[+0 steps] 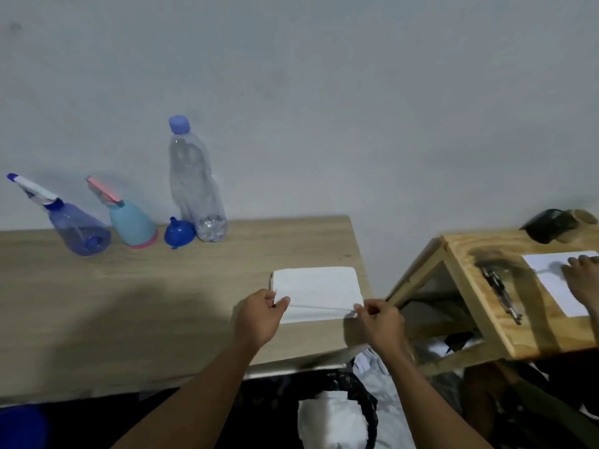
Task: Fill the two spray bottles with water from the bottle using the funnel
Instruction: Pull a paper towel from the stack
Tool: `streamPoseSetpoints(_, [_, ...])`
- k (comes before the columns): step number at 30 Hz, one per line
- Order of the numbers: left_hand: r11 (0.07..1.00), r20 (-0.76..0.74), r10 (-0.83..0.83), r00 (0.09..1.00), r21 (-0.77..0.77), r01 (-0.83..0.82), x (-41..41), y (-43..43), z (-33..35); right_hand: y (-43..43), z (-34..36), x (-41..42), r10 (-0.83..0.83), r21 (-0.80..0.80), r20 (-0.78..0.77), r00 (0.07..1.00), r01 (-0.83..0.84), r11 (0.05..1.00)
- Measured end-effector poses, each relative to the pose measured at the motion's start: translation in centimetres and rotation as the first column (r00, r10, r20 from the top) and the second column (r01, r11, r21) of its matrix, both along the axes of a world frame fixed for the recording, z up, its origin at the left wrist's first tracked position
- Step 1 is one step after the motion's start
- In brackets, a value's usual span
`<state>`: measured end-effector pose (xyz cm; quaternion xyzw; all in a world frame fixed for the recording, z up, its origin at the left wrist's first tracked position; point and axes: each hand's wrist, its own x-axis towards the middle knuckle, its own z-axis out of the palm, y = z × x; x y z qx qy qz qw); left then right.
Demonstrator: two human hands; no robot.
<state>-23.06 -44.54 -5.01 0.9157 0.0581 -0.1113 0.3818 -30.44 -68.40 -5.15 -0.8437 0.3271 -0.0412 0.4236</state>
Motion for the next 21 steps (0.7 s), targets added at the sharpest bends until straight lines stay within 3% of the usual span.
streamPoseSetpoints(5, [0.984, 0.113, 0.133, 0.985, -0.13, -0.118, -0.1, -0.7, -0.4, -0.4, -0.2, 0.4, 0.015, -0.015, 0.073, 0.997, -0.014, 1.0])
streamPoseSetpoints(14, [0.968, 0.204, 0.154, 0.967, -0.226, -0.106, -0.2, -1.3, -0.4, -1.7, 0.8, 1.8, 0.06, -0.005, 0.178, 0.982, -0.06, 0.998])
streamPoseSetpoints(18, [0.944, 0.165, 0.169, 0.972, -0.311, -0.111, -0.4, -1.4, -0.1, -1.7, 1.1, 1.6, 0.101, 0.09, 0.289, 0.952, -0.132, 0.987])
streamPoseSetpoints(21, [0.907, 0.119, 0.194, 0.974, -0.399, -0.132, -0.2, -1.6, 0.4, -1.7, 1.1, 1.9, 0.101, 0.179, 0.263, 0.959, -0.152, 0.972])
